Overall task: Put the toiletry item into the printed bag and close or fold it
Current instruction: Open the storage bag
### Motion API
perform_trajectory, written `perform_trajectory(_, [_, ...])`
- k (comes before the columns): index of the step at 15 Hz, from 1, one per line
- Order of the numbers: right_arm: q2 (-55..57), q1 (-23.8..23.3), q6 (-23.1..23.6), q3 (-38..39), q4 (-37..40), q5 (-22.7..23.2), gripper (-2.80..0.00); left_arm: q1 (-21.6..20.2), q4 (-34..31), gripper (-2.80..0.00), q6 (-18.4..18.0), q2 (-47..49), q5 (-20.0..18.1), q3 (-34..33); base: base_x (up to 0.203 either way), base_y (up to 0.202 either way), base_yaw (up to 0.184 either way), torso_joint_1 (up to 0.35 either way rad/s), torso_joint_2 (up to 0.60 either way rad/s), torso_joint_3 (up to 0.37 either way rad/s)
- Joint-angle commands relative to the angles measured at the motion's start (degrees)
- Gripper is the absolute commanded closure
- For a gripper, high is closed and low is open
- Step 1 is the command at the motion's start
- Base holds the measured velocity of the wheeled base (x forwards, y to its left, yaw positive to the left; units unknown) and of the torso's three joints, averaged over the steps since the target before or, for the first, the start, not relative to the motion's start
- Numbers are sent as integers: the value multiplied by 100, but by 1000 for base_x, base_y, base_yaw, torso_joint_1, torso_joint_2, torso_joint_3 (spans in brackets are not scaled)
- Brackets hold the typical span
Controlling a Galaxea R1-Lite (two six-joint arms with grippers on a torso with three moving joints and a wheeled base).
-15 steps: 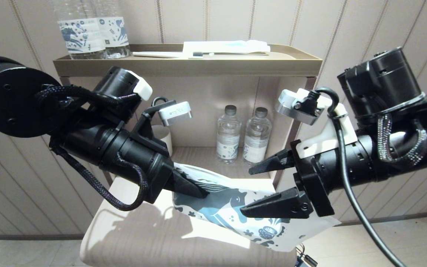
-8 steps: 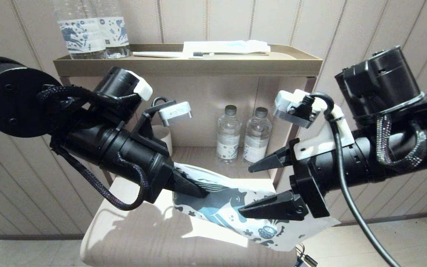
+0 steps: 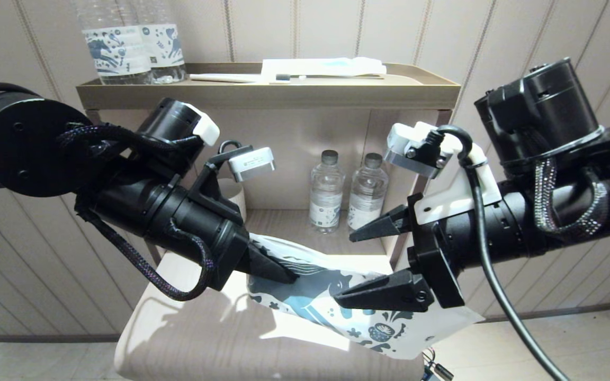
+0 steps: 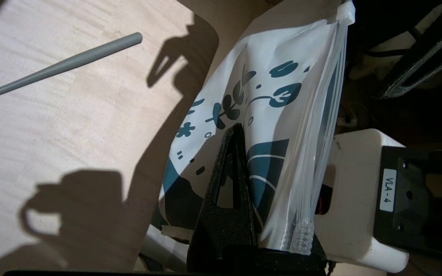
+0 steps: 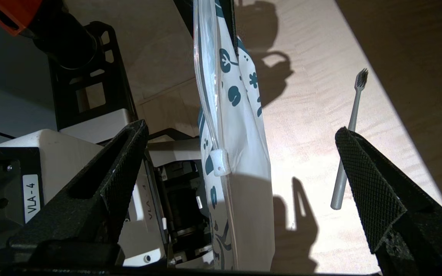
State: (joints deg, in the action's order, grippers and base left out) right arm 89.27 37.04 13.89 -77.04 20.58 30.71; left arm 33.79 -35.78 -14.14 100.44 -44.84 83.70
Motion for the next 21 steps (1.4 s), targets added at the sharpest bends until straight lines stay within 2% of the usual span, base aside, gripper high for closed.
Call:
perform_trajectory(1, [5, -3, 9, 25, 7, 14, -280, -4, -25, 0, -10, 2, -25, -3, 0, 0, 0, 0, 0, 0])
perform_trajectory(17, [11, 5, 0, 58, 16, 5, -280, 4, -17, 0, -10, 37, -25, 6, 0, 0, 0, 0, 0, 0])
perform_trajectory(18, [20, 5, -3, 58, 16, 5, 0, 2, -17, 0, -10, 37, -25, 15, 0, 0, 0, 0, 0, 0])
perform_trajectory(21, [11, -3, 2, 76, 16, 5, 0, 5, -17, 0, -10, 46, -25, 23, 0, 0, 0, 0, 0, 0])
